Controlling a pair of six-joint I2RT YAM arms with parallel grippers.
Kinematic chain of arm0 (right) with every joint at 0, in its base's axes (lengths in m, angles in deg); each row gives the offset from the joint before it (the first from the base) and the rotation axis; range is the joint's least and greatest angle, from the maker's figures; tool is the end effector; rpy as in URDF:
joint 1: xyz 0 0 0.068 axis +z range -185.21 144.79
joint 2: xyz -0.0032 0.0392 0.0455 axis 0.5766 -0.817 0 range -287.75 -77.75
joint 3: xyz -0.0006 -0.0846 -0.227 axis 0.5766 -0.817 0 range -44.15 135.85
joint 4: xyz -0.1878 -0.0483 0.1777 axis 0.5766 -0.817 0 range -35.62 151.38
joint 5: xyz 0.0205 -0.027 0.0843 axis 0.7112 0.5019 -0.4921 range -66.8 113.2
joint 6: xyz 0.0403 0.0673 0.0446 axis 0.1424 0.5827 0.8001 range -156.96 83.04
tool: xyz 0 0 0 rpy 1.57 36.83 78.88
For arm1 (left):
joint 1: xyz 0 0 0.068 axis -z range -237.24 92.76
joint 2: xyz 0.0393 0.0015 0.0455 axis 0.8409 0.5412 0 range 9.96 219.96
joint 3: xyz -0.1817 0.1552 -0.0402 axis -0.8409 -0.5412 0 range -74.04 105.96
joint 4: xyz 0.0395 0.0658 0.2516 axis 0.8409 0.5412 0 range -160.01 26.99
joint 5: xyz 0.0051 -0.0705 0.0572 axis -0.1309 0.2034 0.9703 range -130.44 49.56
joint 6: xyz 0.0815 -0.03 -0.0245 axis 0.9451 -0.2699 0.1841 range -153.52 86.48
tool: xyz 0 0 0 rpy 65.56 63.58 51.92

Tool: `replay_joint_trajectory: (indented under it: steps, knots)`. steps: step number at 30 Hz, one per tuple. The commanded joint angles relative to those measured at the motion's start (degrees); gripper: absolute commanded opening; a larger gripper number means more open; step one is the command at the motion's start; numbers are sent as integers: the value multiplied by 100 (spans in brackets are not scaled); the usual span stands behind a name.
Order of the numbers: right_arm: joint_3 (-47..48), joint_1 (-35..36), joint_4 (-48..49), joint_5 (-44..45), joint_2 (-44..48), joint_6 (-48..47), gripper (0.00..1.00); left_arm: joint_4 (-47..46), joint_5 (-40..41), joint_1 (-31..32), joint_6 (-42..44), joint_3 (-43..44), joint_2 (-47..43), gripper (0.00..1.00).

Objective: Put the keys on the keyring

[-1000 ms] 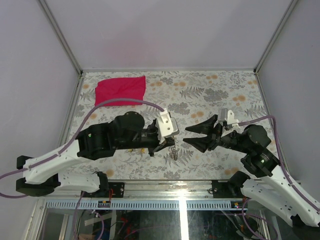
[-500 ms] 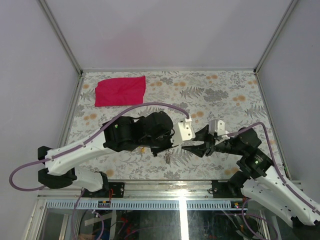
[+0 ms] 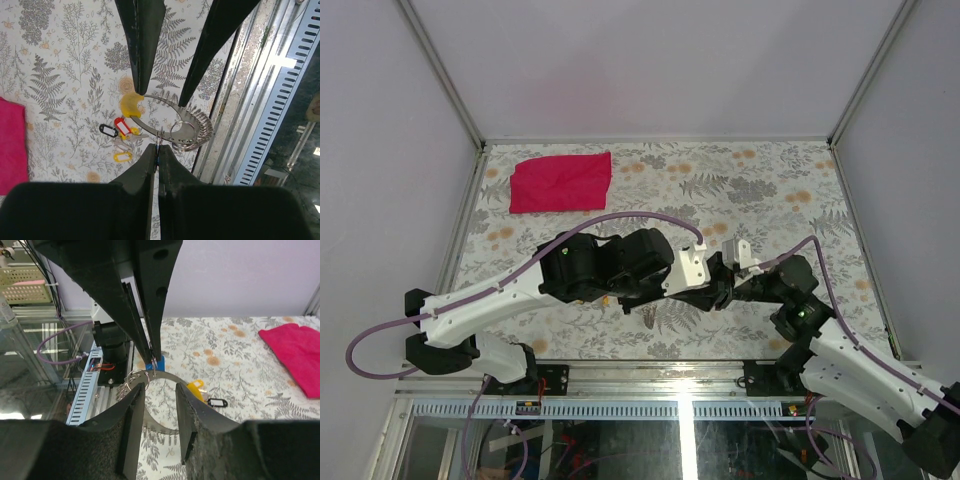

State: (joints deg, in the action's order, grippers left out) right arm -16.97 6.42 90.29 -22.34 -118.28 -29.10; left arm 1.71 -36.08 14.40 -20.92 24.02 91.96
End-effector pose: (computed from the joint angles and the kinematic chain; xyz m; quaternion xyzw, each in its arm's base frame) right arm 0.1284 0.1912 0.3008 -0.4569 0.4442 0.5200 0.5688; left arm 0.0988 -0.2782 0.3420 0.6320 0.7157 -0.1137 0.2747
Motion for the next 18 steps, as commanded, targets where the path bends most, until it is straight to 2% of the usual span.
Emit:
replay_joint_trajectory:
  steps: [1,18]
  knots:
    - [-28,86,1162,74,-150,237,36,35,102,55,142,233,-27,0]
    - [-55,486,1810,424,-722,267,31,27,-14,72,172,246,-28,0]
